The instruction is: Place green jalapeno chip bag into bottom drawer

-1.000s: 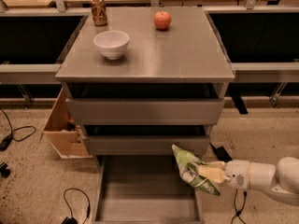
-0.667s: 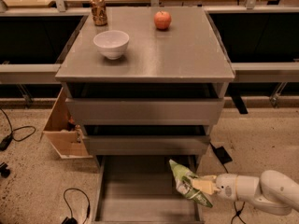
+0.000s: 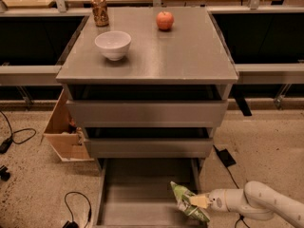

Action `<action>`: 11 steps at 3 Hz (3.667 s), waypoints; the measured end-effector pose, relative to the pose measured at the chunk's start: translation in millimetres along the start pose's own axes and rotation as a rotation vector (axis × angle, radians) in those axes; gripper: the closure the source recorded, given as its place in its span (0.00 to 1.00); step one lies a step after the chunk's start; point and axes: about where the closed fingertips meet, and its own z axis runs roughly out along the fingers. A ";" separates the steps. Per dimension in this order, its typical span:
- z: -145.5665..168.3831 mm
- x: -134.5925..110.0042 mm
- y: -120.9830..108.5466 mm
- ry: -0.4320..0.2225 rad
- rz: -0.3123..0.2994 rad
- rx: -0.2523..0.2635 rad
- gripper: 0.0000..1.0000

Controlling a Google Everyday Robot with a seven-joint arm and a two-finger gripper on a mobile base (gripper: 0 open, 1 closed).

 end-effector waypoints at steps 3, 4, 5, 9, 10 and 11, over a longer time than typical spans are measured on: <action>69.0 16.7 -27.5 0.034 -0.027 -0.027 0.78; 69.1 16.7 -27.4 0.034 -0.027 -0.027 0.55; 69.1 16.7 -27.4 0.034 -0.027 -0.027 0.32; 52.5 -9.8 -0.9 0.027 -0.075 -0.045 0.00; 15.2 -46.4 47.1 0.049 -0.141 -0.086 0.00; -56.1 -92.1 122.7 0.051 -0.251 -0.074 0.00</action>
Offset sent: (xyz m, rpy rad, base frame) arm 0.0274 0.0540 -0.0854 -0.0006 -0.0169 0.0737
